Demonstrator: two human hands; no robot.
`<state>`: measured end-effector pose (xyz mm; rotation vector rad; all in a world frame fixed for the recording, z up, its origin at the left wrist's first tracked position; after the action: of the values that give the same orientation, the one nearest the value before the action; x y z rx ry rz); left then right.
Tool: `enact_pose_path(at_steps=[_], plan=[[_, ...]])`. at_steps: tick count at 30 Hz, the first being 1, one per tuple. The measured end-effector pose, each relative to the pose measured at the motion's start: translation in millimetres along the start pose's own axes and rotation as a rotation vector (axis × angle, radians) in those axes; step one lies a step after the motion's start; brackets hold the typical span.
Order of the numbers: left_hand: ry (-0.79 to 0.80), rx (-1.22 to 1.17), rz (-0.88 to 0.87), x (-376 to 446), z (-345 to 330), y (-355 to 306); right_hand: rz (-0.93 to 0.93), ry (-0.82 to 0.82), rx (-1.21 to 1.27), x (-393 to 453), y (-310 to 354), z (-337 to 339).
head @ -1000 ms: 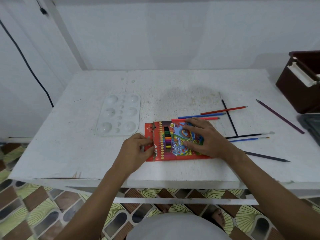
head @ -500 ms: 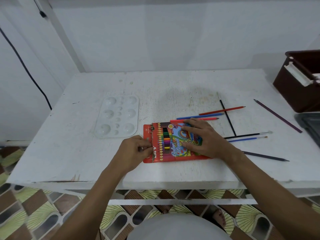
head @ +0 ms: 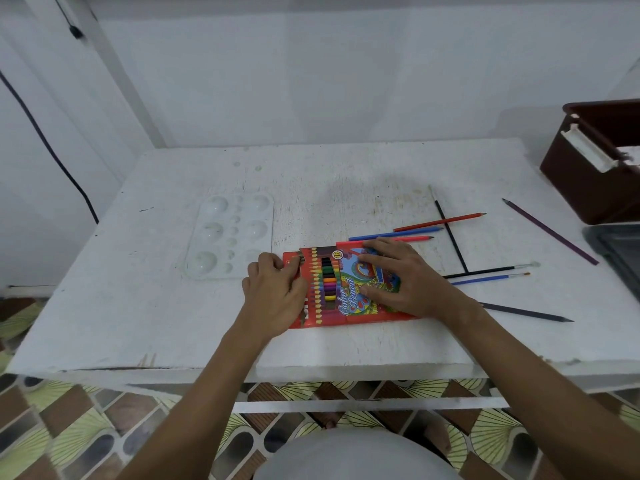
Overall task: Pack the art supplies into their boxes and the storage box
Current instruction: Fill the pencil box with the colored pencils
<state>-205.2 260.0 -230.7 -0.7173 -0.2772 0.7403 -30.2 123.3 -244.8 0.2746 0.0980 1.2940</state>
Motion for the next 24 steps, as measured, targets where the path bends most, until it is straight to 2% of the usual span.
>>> enact_pose_path(at_steps=[5, 13, 19, 24], plan=[[-0.028, -0.04, 0.016, -9, 8, 6, 0.012, -0.016, -0.003, 0, 0, 0], [0.04, -0.003, 0.029, -18, 0, 9, 0.012, -0.012, -0.007, 1, 0, 0], [-0.019, -0.07, 0.057, -33, 7, 9, 0.009, 0.002, -0.008, 0, 1, 0], [0.039, -0.055, 0.051, -39, 1, 9, 0.01, 0.009, -0.013, 0, 1, 0]])
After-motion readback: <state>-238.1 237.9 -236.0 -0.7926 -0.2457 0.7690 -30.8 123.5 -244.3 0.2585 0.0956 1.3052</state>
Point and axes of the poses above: each hand's wrist, its own x-axis towards the middle knuckle, its own z-axis out of the back of the hand, y = z × x, the point moved 7 cm from there along x, towards the middle knuckle, and after that the axes turned 15 degrees about -x, right-handed, at the moved point
